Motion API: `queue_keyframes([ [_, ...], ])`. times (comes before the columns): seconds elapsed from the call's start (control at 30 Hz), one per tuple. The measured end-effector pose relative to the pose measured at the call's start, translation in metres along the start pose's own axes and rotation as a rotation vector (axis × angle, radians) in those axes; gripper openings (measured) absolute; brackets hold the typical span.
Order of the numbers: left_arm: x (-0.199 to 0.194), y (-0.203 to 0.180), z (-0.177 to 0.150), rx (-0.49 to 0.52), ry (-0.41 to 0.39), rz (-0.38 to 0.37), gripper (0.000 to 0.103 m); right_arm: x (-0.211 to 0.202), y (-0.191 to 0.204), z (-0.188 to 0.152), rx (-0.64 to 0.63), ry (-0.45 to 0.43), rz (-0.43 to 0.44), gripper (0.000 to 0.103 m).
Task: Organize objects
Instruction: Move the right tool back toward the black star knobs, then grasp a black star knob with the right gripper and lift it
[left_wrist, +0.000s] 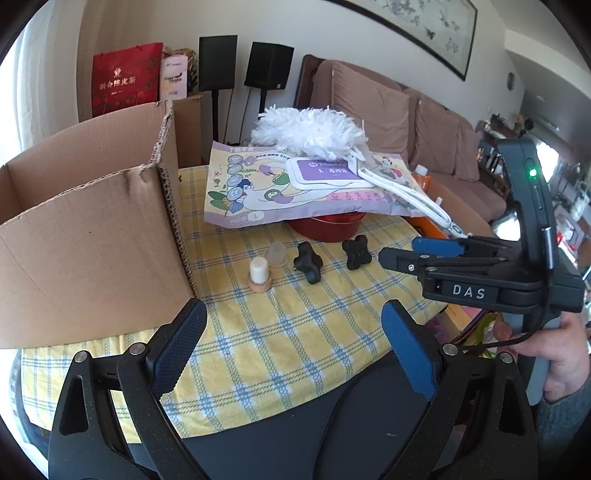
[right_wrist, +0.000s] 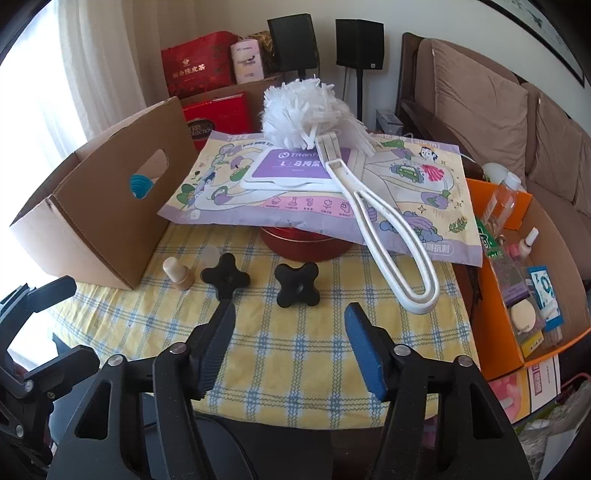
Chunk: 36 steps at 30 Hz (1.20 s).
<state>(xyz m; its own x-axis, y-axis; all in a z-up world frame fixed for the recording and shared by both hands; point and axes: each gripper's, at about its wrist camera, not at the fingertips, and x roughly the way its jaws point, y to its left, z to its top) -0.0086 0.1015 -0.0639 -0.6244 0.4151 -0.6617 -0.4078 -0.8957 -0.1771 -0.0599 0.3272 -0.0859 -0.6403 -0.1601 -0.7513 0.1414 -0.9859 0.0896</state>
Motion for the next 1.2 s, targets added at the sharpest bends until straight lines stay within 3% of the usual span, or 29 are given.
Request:
queue_keyframes([
  [0.17, 0.012, -0.002, 0.005, -0.004, 0.012, -0.017, 0.082, 0.01, -0.005, 0.0, 0.005, 0.012, 0.011, 0.052],
  [0.47, 0.034, -0.003, 0.007, -0.039, 0.053, -0.055, 0.07, 0.033, -0.011, 0.003, -0.006, 0.025, 0.013, 0.051],
  [1.03, 0.057, -0.004, 0.013, -0.051, 0.083, -0.04, 0.07, 0.07, -0.013, 0.015, -0.024, 0.035, 0.017, 0.05],
  [1.07, 0.058, -0.004, 0.014, -0.054, 0.083, -0.042, 0.07, 0.072, -0.013, 0.015, -0.021, 0.037, 0.023, 0.048],
  [1.13, 0.06, -0.004, 0.016, -0.059, 0.085, -0.048, 0.07, 0.073, -0.015, 0.014, -0.01, 0.042, 0.049, 0.035],
  [1.2, 0.064, -0.006, 0.018, -0.062, 0.09, -0.051, 0.07, 0.073, -0.017, 0.014, -0.011, 0.043, 0.052, 0.035],
])
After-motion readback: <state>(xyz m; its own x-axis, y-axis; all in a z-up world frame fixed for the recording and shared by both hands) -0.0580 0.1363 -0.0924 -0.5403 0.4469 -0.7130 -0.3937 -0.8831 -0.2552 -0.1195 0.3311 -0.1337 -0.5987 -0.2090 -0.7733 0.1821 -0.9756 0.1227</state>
